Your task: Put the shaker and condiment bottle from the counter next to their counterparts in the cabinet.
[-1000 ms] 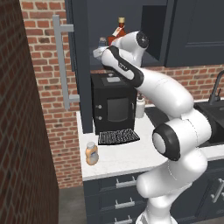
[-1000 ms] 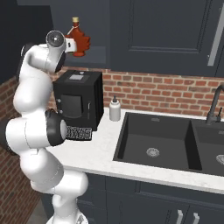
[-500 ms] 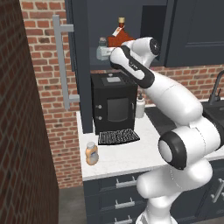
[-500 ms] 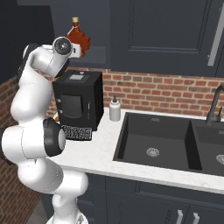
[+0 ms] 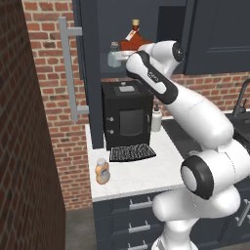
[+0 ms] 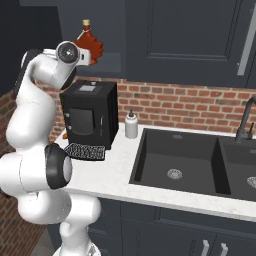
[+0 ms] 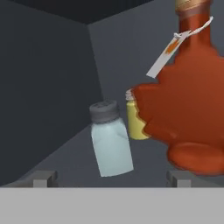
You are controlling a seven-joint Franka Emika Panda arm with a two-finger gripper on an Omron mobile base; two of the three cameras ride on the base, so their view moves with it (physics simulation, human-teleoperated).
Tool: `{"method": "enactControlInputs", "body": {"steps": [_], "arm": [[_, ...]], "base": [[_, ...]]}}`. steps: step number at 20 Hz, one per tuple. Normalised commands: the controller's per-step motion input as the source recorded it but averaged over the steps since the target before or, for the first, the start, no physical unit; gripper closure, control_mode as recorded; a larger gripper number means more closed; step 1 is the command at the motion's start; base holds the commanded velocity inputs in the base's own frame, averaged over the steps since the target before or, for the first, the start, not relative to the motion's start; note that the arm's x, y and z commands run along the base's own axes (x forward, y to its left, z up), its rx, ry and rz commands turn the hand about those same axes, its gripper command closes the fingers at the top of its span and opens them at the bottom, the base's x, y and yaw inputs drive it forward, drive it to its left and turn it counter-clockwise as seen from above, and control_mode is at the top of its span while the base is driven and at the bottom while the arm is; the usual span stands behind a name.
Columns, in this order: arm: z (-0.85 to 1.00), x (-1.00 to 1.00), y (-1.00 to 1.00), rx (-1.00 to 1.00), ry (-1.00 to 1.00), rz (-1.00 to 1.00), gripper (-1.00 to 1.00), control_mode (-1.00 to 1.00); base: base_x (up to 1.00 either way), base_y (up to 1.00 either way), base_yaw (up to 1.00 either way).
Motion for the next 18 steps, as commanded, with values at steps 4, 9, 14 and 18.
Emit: {"method": "enactControlInputs", "body": {"steps": [4,9,14,18], "arm": [[0.00,-0.53,-0.02,0.00,-0.01,0.00,-1.00,-1.00],[0.00,-0.62,-0.14,0.00,-0.05,0.00,-1.00,-1.00],[0.00,-0.66,-0.22,0.00,-0.09,0.00,-1.00,-1.00],[0.00,-0.59,-0.19,0.00,-0.08,0.00,-1.00,-1.00]], "base": [[0.00,0.00,0.00],[0.00,0.00,0.00],[0.00,0.00,0.00],[0.00,0.00,0.00]]}}
